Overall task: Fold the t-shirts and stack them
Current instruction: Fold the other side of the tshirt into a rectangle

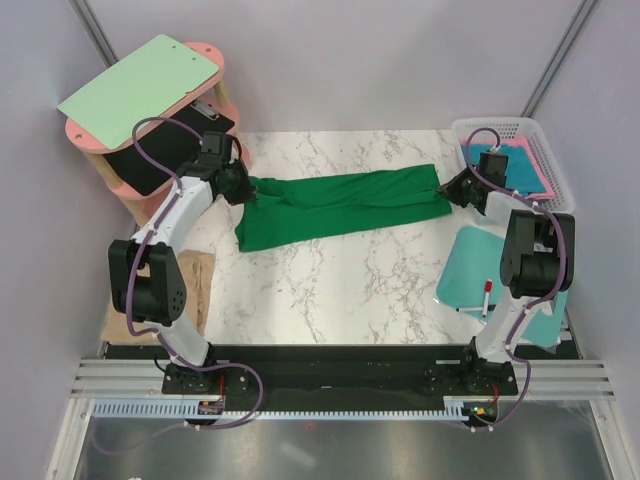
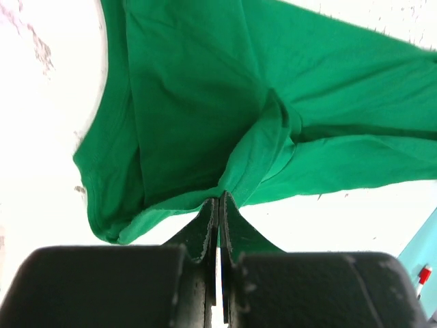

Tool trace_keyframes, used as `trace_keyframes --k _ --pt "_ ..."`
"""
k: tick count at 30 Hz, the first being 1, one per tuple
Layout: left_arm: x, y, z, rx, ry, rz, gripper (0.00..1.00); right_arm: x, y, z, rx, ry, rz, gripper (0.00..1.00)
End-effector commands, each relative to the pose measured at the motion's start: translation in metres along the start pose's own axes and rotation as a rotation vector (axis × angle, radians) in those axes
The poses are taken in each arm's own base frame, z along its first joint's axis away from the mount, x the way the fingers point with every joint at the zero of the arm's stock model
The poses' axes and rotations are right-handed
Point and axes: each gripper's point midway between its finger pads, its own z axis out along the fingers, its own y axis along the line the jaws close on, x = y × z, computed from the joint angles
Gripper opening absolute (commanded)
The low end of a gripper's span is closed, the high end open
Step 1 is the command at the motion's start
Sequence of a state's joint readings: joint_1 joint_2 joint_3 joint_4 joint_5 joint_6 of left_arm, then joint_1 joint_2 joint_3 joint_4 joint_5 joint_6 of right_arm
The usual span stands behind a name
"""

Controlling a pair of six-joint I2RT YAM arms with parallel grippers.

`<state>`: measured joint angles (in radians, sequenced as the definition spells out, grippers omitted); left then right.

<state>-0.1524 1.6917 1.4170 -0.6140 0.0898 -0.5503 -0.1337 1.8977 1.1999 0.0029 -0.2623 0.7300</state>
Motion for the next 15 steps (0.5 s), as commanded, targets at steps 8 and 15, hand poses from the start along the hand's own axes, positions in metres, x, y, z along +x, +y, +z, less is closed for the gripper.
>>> trace_keyframes --k 8,15 --pt "-0.034 -0.006 0.024 0.048 -0.009 0.044 0.02 -0.011 -0.012 0.021 0.042 -0.019 0.019 0.05" --pt "-0.045 -0.005 0.044 0.037 0.008 0.049 0.37 -0.019 0.005 0.012 -0.017 -0.042 -0.054 0.76"
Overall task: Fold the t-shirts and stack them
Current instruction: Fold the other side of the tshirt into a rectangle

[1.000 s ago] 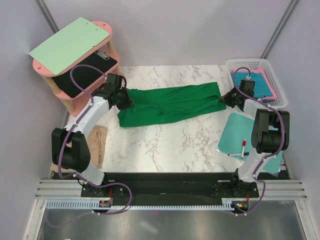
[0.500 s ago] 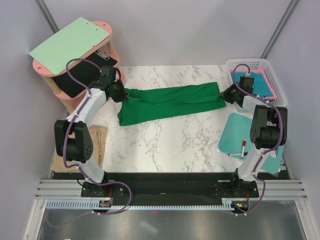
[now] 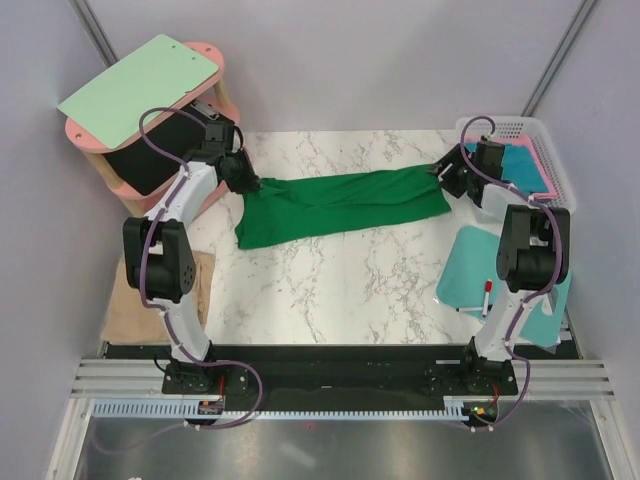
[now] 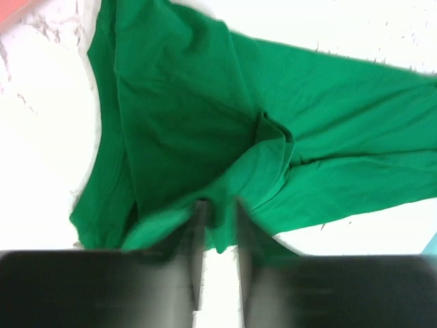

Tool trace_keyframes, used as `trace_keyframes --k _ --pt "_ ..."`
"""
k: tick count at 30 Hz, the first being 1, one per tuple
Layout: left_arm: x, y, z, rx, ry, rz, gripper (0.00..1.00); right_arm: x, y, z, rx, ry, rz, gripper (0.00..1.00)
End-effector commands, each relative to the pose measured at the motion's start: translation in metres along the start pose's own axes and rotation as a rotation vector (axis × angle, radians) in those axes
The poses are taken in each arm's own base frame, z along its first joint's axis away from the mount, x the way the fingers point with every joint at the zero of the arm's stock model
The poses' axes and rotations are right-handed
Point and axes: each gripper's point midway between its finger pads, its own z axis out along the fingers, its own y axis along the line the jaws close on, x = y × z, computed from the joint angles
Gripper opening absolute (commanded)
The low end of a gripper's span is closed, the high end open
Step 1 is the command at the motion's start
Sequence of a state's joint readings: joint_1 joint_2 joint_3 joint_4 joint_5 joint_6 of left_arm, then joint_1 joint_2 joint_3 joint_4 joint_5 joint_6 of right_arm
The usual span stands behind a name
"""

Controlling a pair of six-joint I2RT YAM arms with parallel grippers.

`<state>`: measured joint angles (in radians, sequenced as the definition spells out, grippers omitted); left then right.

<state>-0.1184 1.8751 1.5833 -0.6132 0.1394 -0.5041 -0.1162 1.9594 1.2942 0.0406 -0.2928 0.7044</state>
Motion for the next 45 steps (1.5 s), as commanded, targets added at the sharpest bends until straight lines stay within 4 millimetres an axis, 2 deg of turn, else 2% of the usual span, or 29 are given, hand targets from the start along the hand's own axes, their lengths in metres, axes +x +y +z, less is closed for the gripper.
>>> trace_keyframes --k 1,3,4,5,6,8,9,11,12,14,15,16,17,18,23,29,38,45 --pt "-0.022 -0.004 0.006 0.018 -0.027 0.034 0.61 -0.007 -0.014 -0.009 0.042 -0.046 -0.018 0.97" --pt "-0.032 -0.004 0.006 0.002 -0.055 0.04 0.8 -0.014 -0.001 -0.021 0.012 -0.095 -0.059 0.98" --pt "-0.039 -0.005 0.005 -0.003 -0.073 0.043 0.94 -0.023 0.015 -0.032 0.002 -0.14 -0.115 0.98" --pt "-0.042 -0.003 0.005 -0.014 -0.082 0.05 1.0 -0.025 0.021 -0.037 0.003 -0.159 -0.144 0.98" --pt "-0.042 -0.003 0.004 -0.02 -0.08 0.056 1.0 -0.026 0.036 -0.045 -0.001 -0.174 -0.175 0.98" --pt "-0.047 -0.005 0.0 -0.019 -0.093 0.061 1.0 -0.023 0.041 -0.05 0.028 -0.169 -0.246 0.98" --pt "-0.048 -0.008 -0.006 -0.008 -0.103 0.066 1.0 -0.021 0.053 -0.051 0.017 -0.166 -0.278 0.98" --pt "-0.039 -0.011 -0.011 0.001 -0.091 0.077 1.0 -0.013 0.045 -0.051 0.069 -0.132 -0.314 0.98" --pt "-0.039 -0.014 -0.02 0.012 -0.101 0.081 1.0 0.001 0.056 -0.048 0.061 -0.106 -0.341 0.96" --pt "-0.024 -0.013 -0.023 0.012 -0.076 0.095 1.0 0.012 0.052 -0.048 0.085 -0.078 -0.369 0.87" --pt "-0.017 -0.017 -0.024 0.019 -0.068 0.109 1.0 0.022 0.051 -0.046 0.089 -0.056 -0.38 0.6" --pt "-0.008 -0.016 -0.026 0.018 -0.056 0.123 1.0 0.026 0.048 -0.044 0.096 -0.046 -0.384 0.39" --pt "-0.002 -0.016 -0.026 0.012 -0.048 0.131 1.0 0.031 0.041 -0.043 0.121 -0.031 -0.384 0.12" --pt "0.007 -0.019 -0.025 0.012 -0.036 0.144 1.0 0.037 0.032 -0.039 0.145 -0.013 -0.374 0.0" --pt "0.047 -0.017 -0.003 -0.03 0.04 0.18 1.0 0.051 0.013 -0.028 0.196 0.047 -0.37 0.0" --pt "0.077 -0.017 0.028 -0.044 0.121 0.17 1.0 0.054 -0.001 -0.018 0.249 0.065 -0.373 0.0" --pt "0.092 -0.011 0.05 -0.077 0.173 0.161 1.0 0.062 -0.015 -0.009 0.293 0.1 -0.371 0.0" --pt "0.099 -0.004 0.058 -0.098 0.195 0.158 1.0 0.063 -0.023 0.013 0.322 0.103 -0.366 0.0"
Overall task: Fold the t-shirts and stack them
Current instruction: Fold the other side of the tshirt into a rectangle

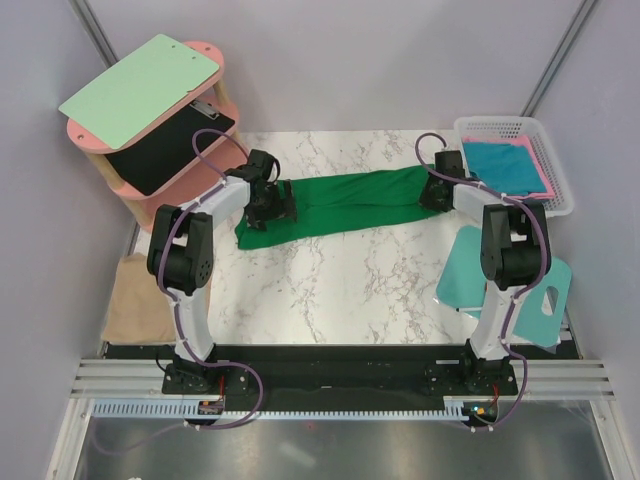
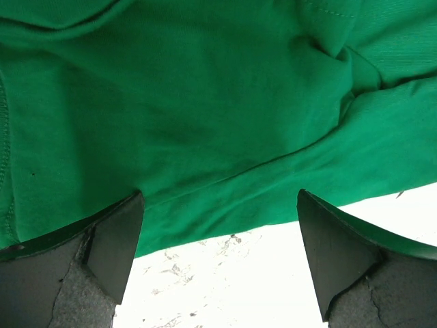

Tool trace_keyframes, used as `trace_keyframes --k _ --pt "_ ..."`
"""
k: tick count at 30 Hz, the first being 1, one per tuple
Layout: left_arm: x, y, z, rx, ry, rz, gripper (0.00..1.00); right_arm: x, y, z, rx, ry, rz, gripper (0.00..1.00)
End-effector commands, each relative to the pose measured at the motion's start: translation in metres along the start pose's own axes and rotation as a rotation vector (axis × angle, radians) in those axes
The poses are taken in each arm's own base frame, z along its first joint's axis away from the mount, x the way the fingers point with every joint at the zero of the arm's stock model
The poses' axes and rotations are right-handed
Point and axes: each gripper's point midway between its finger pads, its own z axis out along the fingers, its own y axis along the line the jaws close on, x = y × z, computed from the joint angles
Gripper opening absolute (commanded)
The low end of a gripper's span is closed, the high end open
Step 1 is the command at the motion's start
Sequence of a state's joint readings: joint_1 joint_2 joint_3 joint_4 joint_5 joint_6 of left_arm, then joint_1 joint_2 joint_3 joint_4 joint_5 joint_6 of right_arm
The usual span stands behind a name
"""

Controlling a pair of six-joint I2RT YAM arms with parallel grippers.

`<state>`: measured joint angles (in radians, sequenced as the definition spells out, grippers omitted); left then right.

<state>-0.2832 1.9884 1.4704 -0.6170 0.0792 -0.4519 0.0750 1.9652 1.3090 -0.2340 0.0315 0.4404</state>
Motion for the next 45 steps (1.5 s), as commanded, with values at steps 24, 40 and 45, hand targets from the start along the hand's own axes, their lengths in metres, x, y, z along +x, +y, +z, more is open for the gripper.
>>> trace_keyframes --k 24,40,45 --pt "0.003 0.014 -0.001 -0.068 -0.028 0.033 1.0 -0.109 0.046 0.01 -0.04 -0.247 -0.007 0.0" --pt "-0.002 0.017 -0.009 -0.084 -0.069 0.037 0.02 -0.02 0.05 0.019 0.017 -0.083 -0.179 0.0" --pt "0.004 0.022 0.003 -0.102 -0.039 0.037 0.02 -0.006 0.042 0.026 0.083 -0.034 -0.217 0.0"
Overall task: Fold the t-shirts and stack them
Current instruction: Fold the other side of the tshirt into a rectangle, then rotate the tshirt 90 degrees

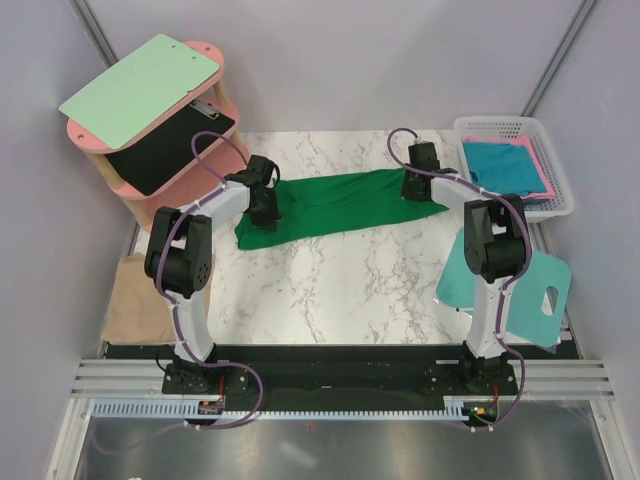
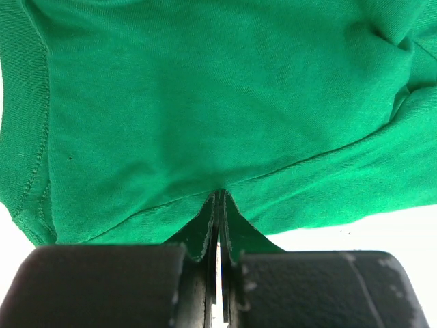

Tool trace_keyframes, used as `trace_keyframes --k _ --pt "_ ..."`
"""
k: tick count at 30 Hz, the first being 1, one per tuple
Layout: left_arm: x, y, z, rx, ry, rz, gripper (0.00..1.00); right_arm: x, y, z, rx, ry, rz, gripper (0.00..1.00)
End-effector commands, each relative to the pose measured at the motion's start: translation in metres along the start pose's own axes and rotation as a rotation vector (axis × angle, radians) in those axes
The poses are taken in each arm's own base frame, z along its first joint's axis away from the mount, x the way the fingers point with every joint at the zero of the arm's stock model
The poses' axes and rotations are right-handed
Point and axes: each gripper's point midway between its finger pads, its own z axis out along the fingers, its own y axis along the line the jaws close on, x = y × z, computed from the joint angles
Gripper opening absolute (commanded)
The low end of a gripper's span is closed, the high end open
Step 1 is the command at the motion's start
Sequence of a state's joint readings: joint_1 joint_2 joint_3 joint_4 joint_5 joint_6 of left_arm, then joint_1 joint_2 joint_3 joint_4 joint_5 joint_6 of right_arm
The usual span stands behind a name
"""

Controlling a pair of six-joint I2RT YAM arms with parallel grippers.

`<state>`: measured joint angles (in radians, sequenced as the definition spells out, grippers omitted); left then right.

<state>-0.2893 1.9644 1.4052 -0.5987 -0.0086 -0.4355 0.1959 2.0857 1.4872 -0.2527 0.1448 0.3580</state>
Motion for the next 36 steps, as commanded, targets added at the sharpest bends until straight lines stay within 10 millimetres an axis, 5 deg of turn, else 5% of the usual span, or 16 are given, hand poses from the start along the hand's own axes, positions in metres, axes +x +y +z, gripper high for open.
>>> trace_keyframes --k 1,6,12,20,24,32,34,36 --pt "-0.004 0.004 0.003 -0.02 -0.017 0.016 0.02 0.013 -0.009 0.005 0.081 0.047 -0.059 0.0" --pt "-0.007 0.009 0.008 -0.052 -0.022 0.014 0.02 0.032 -0.016 -0.003 0.144 0.101 -0.108 0.0" --pt "-0.021 0.01 0.009 -0.099 -0.026 0.024 0.02 0.081 -0.014 -0.024 0.152 0.231 -0.184 0.0" --pt "-0.059 0.002 0.023 -0.149 -0.029 0.04 0.02 0.157 0.012 -0.085 0.034 0.392 -0.308 0.0" --pt "-0.067 -0.004 0.048 -0.149 0.012 0.056 0.02 0.198 0.024 -0.123 -0.068 0.469 -0.327 0.0" --pt "-0.114 -0.05 0.07 -0.001 -0.017 0.087 0.02 0.274 0.096 -0.187 -0.389 0.64 -0.355 0.0" --pt "-0.12 -0.066 0.065 0.076 -0.026 0.087 0.02 0.277 0.118 -0.195 -0.484 0.635 -0.35 0.0" --pt "-0.123 -0.075 0.052 0.102 -0.044 0.102 0.02 0.257 0.135 -0.195 -0.52 0.562 -0.35 0.0"
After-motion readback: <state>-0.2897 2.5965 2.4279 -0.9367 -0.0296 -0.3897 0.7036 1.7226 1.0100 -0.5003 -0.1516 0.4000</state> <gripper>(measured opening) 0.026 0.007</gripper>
